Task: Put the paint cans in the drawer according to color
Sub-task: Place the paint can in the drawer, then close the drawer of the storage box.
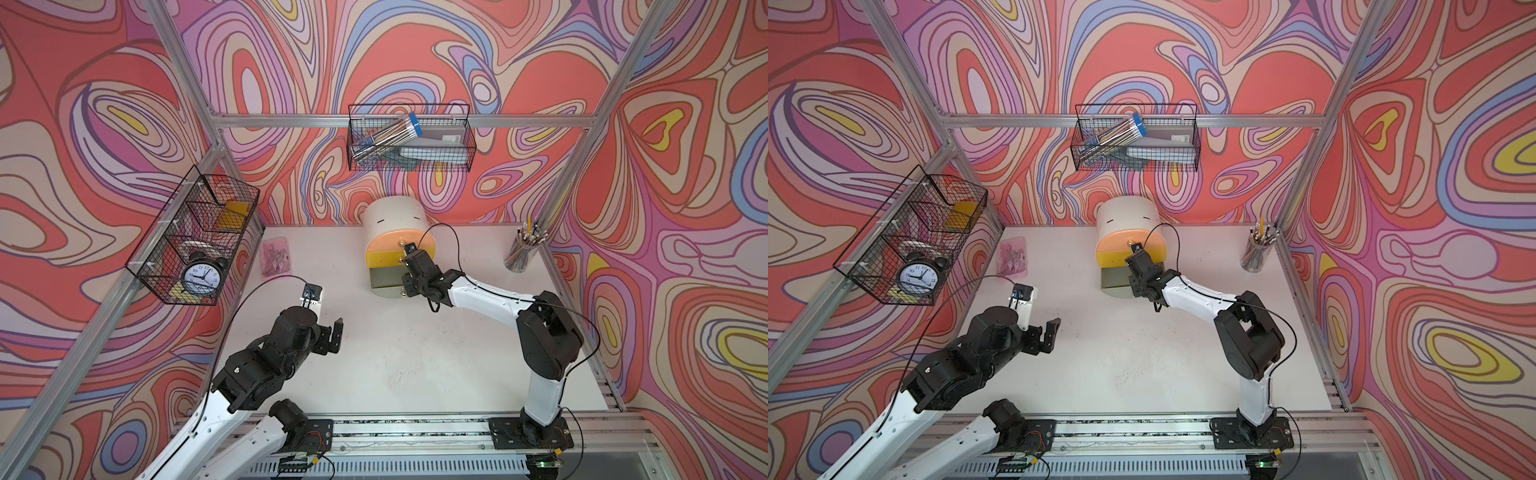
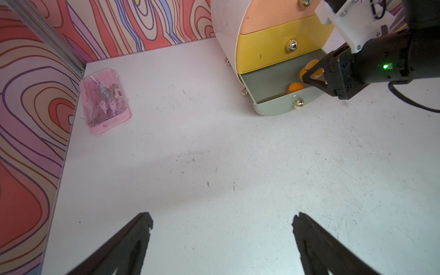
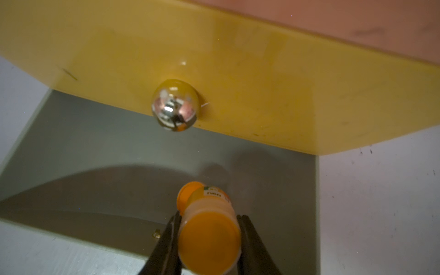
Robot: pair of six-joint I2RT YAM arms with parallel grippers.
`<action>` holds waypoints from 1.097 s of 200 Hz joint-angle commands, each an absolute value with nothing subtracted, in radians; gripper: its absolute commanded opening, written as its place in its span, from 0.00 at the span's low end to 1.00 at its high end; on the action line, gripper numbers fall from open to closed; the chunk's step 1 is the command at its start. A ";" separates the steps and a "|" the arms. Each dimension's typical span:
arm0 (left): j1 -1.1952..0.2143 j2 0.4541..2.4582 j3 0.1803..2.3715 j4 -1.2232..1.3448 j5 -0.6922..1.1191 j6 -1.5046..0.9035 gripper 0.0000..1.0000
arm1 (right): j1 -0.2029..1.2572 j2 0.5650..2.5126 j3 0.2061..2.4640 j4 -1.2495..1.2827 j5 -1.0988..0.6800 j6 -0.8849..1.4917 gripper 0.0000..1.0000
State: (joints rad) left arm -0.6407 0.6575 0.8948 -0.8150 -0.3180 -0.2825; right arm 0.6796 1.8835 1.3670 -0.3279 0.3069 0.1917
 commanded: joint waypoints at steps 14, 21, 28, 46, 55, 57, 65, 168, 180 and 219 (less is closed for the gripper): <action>-0.635 0.645 0.866 -0.764 -0.311 -0.382 0.99 | 0.676 1.858 1.383 -0.324 0.320 0.197 0.46; -0.635 0.641 0.861 -0.744 -0.298 -0.382 0.99 | 0.675 1.843 1.379 -0.327 0.323 0.195 0.51; -0.635 0.647 0.865 -0.729 -0.295 -0.387 0.99 | 0.674 1.826 1.374 -0.331 0.325 0.196 0.55; -0.635 0.690 0.900 -0.710 -0.296 -0.407 0.99 | 0.675 1.779 1.349 -0.349 0.324 0.209 0.61; -0.635 0.712 0.913 -0.699 -0.287 -0.408 0.99 | 0.675 1.732 1.323 -0.358 0.315 0.225 0.62; -0.635 0.716 0.915 -0.695 -0.286 -0.406 0.99 | 0.675 1.725 1.314 -0.360 0.311 0.229 0.62; -0.635 0.732 0.923 -0.692 -0.285 -0.400 0.99 | 0.676 1.698 1.282 -0.365 0.290 0.249 0.64; -0.635 0.679 0.899 -0.689 -0.362 -0.351 0.99 | 0.741 1.659 0.965 -0.095 0.214 0.443 0.67; -0.635 0.677 0.896 -0.689 -0.362 -0.351 0.99 | 0.742 1.687 0.972 -0.049 0.222 0.441 0.67; -0.635 0.669 0.886 -0.689 -0.360 -0.350 0.99 | 0.762 1.765 1.009 0.043 0.313 0.439 0.97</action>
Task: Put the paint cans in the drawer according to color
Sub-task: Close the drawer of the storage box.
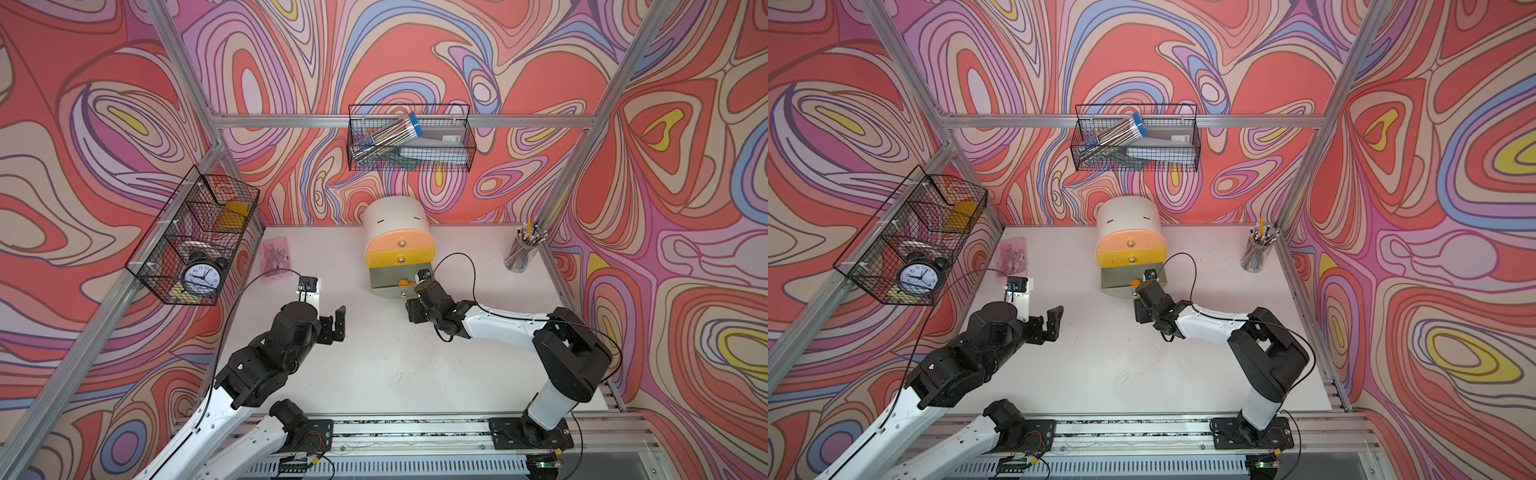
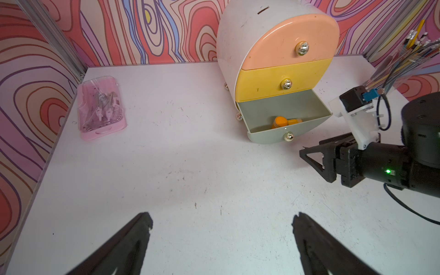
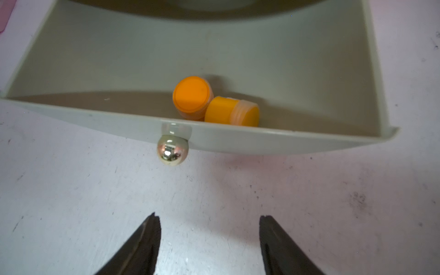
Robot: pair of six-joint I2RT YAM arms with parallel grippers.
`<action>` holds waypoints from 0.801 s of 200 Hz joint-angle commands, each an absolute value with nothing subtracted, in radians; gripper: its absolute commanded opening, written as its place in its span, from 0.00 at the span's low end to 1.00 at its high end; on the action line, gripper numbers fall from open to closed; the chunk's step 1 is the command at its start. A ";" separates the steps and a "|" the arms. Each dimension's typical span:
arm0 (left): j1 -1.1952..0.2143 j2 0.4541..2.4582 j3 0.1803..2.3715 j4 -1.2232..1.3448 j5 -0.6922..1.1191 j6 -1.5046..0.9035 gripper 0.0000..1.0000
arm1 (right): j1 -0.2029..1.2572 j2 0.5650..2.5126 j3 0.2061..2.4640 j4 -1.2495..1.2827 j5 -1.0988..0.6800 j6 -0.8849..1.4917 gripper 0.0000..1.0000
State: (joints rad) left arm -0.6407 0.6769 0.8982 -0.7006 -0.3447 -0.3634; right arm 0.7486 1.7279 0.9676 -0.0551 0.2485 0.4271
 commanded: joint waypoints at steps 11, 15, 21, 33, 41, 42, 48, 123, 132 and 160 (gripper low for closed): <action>-0.635 0.669 0.885 -0.689 -0.358 -0.348 0.99 | 0.764 1.811 1.024 0.063 0.331 0.436 0.98; -0.635 0.670 0.886 -0.688 -0.355 -0.348 0.99 | 0.764 1.820 1.028 0.069 0.339 0.435 0.98; -0.635 0.670 0.886 -0.689 -0.351 -0.348 0.99 | 0.763 1.831 1.031 0.084 0.348 0.436 0.98; -0.635 0.670 0.885 -0.689 -0.341 -0.347 0.99 | 0.763 1.851 1.046 0.101 0.374 0.437 0.98; -0.635 0.669 0.885 -0.691 -0.339 -0.347 0.99 | 0.764 1.864 1.058 0.107 0.395 0.437 0.98; -0.635 0.669 0.885 -0.691 -0.339 -0.347 0.99 | 0.763 1.866 1.058 0.107 0.397 0.437 0.98; -0.635 0.669 0.885 -0.694 -0.336 -0.344 0.99 | 0.763 1.876 1.068 0.110 0.410 0.435 0.98; -0.635 0.632 0.870 -0.702 -0.319 -0.342 0.99 | 0.764 2.009 1.226 0.149 0.519 0.391 0.98; -0.635 0.632 0.869 -0.701 -0.315 -0.342 0.99 | 0.764 2.019 1.234 0.170 0.529 0.391 0.98; -0.635 0.631 0.867 -0.701 -0.298 -0.342 0.99 | 0.763 2.058 1.257 0.236 0.556 0.390 0.98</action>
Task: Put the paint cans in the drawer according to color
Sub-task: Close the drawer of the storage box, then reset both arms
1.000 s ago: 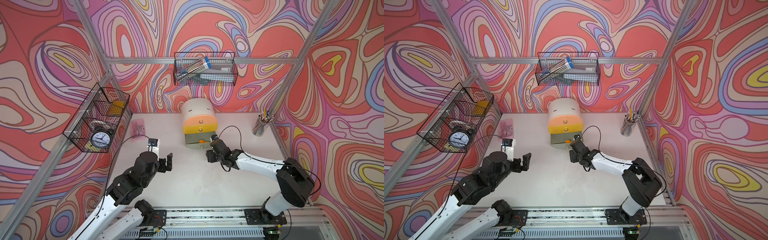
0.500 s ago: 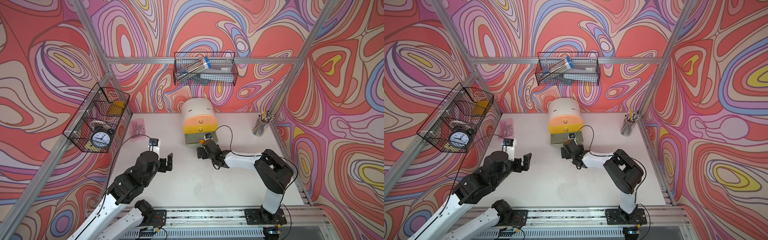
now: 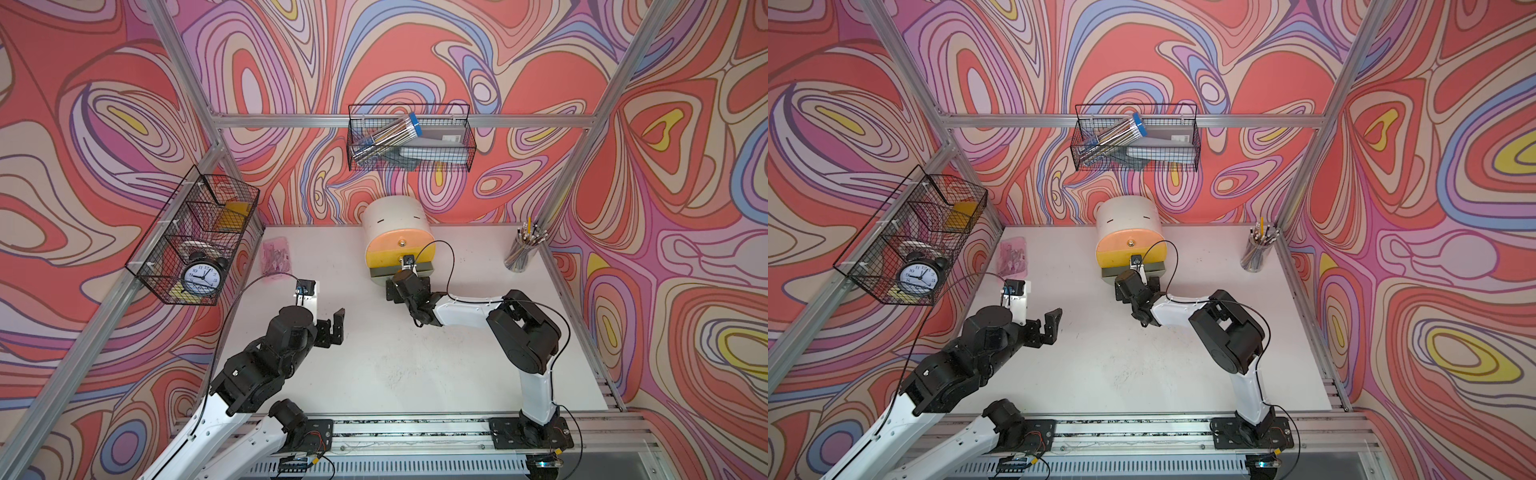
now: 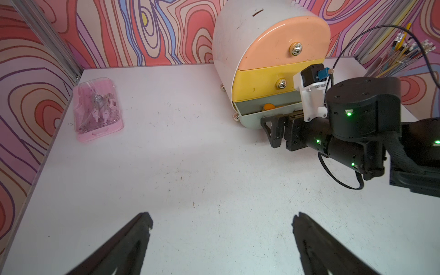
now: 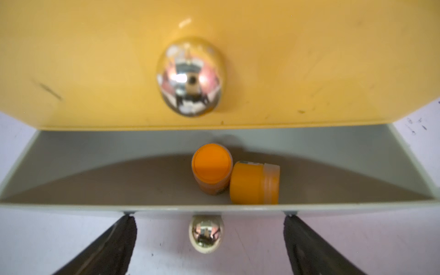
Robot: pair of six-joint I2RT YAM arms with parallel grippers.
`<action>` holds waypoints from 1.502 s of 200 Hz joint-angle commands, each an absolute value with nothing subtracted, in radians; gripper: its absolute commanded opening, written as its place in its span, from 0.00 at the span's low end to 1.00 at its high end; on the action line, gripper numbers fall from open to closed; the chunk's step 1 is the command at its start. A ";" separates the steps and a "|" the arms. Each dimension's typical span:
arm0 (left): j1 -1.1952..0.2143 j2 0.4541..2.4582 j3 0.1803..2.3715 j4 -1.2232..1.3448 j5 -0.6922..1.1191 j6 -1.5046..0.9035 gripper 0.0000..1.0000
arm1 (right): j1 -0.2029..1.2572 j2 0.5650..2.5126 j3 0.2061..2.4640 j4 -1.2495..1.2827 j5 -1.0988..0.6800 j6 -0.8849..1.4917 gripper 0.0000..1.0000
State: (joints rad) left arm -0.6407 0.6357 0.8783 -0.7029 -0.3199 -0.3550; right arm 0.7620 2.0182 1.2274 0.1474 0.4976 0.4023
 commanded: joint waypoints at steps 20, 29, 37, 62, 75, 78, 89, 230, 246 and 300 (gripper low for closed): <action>-0.635 0.632 0.866 -0.701 -0.293 -0.342 0.99 | 0.763 2.089 1.279 0.273 0.577 0.386 0.98; -0.635 0.632 0.865 -0.703 -0.290 -0.341 0.99 | 0.764 2.103 1.289 0.289 0.586 0.379 0.98; -0.634 0.633 0.864 -0.702 -0.286 -0.342 0.99 | 0.764 2.114 1.296 0.308 0.592 0.370 0.98; -0.635 0.632 0.861 -0.703 -0.279 -0.344 0.99 | 0.764 2.144 1.292 0.403 0.607 0.342 0.98; -0.635 0.632 0.859 -0.702 -0.276 -0.346 0.99 | 0.763 2.152 1.281 0.465 0.604 0.324 0.98; -0.635 0.632 0.860 -0.701 -0.276 -0.347 0.99 | 0.764 2.154 1.278 0.475 0.604 0.319 0.98; -0.635 0.634 0.858 -0.701 -0.273 -0.346 0.99 | 0.762 2.160 1.275 0.515 0.596 0.306 0.98; -0.635 0.605 0.807 -0.638 -0.310 -0.363 0.99 | 0.778 1.586 0.869 0.334 0.465 0.120 0.98; -0.635 0.600 0.793 -0.616 -0.322 -0.373 0.99 | 0.778 1.442 0.826 0.238 0.513 0.003 0.98; -0.635 0.610 0.758 -0.564 -0.351 -0.415 0.99 | 0.719 1.190 0.435 0.647 0.689 -0.508 0.98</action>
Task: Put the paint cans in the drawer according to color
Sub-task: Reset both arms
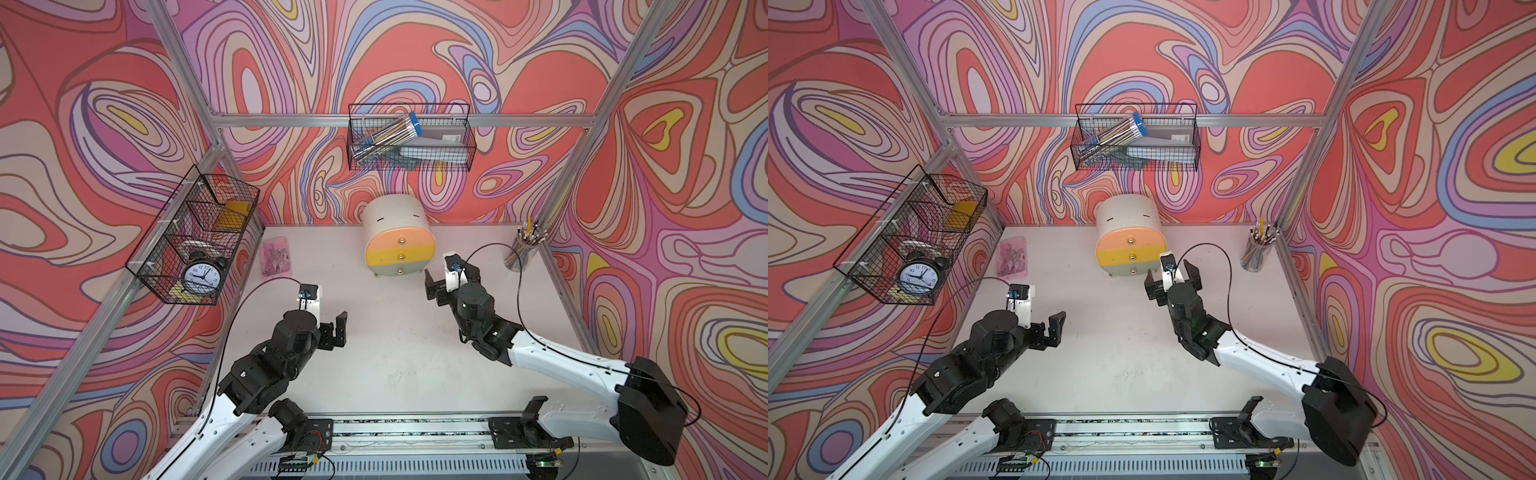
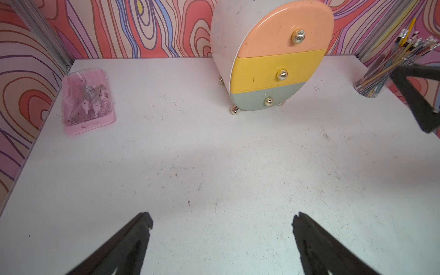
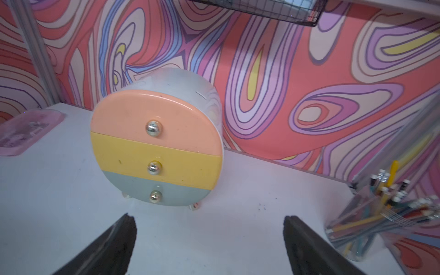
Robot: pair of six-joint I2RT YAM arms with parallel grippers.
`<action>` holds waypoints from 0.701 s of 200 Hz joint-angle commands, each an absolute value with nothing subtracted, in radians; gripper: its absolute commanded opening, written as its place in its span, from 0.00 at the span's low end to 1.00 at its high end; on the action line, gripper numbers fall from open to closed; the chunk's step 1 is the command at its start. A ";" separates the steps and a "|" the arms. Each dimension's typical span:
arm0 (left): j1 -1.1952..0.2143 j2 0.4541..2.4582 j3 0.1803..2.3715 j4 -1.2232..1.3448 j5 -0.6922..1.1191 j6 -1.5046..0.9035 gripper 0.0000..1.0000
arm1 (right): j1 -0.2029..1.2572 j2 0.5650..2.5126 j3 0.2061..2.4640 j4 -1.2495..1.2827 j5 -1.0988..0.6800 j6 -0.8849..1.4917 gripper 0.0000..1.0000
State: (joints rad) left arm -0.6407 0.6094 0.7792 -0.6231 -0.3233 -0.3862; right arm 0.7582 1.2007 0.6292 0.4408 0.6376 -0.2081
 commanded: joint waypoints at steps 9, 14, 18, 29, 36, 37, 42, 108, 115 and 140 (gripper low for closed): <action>-0.635 0.613 0.744 -0.546 -0.356 -0.422 0.99 | 0.696 1.187 0.364 0.733 0.668 -0.504 0.98; -0.635 0.616 0.734 -0.529 -0.360 -0.428 0.99 | 0.675 1.189 0.331 0.767 0.655 -0.485 0.98; -0.635 0.618 0.726 -0.517 -0.364 -0.432 0.99 | 0.657 1.191 0.310 0.785 0.643 -0.467 0.98; -0.635 0.627 0.701 -0.473 -0.373 -0.448 0.99 | 0.597 1.204 0.271 0.808 0.602 -0.409 0.98; -0.635 0.633 0.685 -0.437 -0.378 -0.460 0.99 | 0.546 1.222 0.255 0.823 0.562 -0.363 0.98; -0.635 0.635 0.681 -0.431 -0.378 -0.462 0.99 | 0.538 1.226 0.254 0.826 0.556 -0.356 0.98; -0.635 0.640 0.671 -0.402 -0.378 -0.467 0.99 | 0.502 1.247 0.244 0.852 0.529 -0.319 0.98; -0.635 0.814 0.580 0.017 -0.605 -0.303 0.99 | 0.247 1.723 0.242 1.463 0.424 -0.157 0.98; -0.635 0.825 0.550 0.079 -0.658 -0.250 0.99 | 0.184 1.734 0.222 1.483 0.352 -0.092 0.98; -0.635 0.869 0.362 0.455 -0.859 -0.041 0.99 | 0.101 1.733 0.274 1.383 0.267 -0.019 0.98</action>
